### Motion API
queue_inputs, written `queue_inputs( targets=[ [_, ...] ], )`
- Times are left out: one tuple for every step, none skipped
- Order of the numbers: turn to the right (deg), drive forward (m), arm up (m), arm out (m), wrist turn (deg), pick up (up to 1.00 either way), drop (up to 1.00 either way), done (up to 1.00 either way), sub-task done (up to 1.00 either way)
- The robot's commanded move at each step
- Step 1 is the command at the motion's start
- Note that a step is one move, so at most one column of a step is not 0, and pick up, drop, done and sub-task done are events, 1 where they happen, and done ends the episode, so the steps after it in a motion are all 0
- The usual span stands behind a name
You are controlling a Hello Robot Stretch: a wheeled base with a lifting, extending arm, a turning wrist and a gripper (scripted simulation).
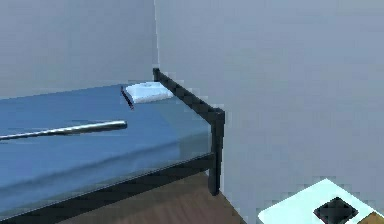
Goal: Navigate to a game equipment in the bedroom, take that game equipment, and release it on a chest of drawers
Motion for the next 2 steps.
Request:
queue_inputs(
  targets=[
    [0.0,0.00,-0.28,0.00,0.0,0.00,0.00,0.00,0.00],
    [0.0,0.00,0.00,0.00,0.0,0.00,1.00,0.00,0.00]
  ],
)
